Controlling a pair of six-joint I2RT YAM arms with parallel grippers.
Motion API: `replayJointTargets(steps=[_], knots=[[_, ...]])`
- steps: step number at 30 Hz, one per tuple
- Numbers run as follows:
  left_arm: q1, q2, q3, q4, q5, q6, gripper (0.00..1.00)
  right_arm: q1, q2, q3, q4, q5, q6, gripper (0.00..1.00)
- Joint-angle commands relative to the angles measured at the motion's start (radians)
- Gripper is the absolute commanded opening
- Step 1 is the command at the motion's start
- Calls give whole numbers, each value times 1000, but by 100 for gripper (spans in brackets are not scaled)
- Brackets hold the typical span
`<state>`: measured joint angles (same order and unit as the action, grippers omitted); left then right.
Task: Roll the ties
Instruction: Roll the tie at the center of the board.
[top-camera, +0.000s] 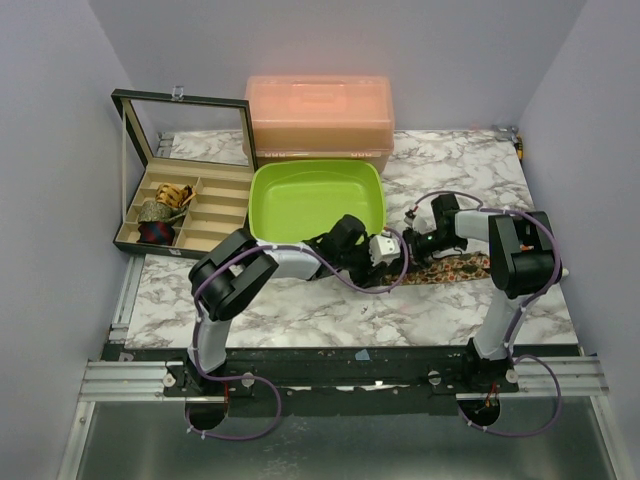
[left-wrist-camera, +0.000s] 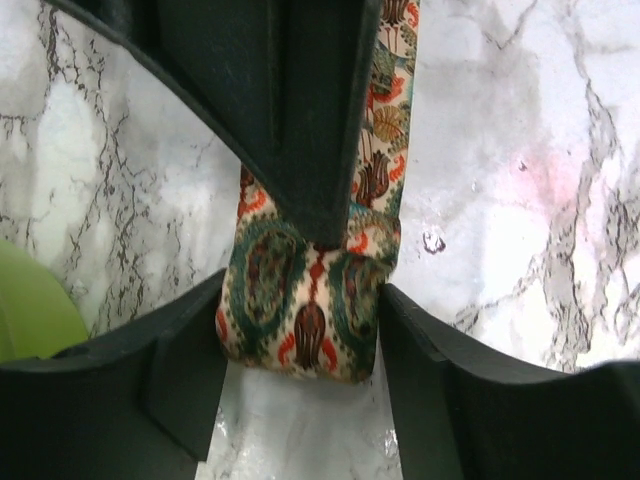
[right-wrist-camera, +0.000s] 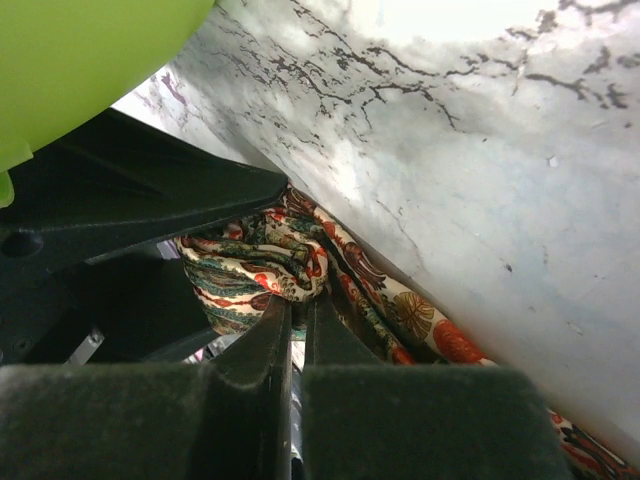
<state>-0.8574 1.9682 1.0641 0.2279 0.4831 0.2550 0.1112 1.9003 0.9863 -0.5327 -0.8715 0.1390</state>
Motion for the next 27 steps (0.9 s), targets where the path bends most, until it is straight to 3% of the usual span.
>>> replayJointTargets(steps=[1, 3, 9, 16, 19, 21, 27], knots=[[43, -43, -221, 228, 115, -101, 70, 8, 81, 44, -44, 213, -67, 0], [52, -61, -284, 390, 134, -128, 74, 8, 103, 63, -69, 226, -78, 0], [52, 3, -292, 595, 129, -181, 76, 12, 142, 109, -124, 237, -128, 0], [44, 97, -262, 727, 63, -299, 76, 12, 126, 104, -139, 245, -129, 0], [44, 88, -301, 798, 25, -344, 87, 14, 120, 83, -139, 239, -117, 0], [41, 85, -322, 827, 0, -348, 88, 16, 118, 70, -136, 233, -108, 0], [45, 118, -325, 829, -26, -346, 83, 18, 119, 51, -134, 249, -89, 0]])
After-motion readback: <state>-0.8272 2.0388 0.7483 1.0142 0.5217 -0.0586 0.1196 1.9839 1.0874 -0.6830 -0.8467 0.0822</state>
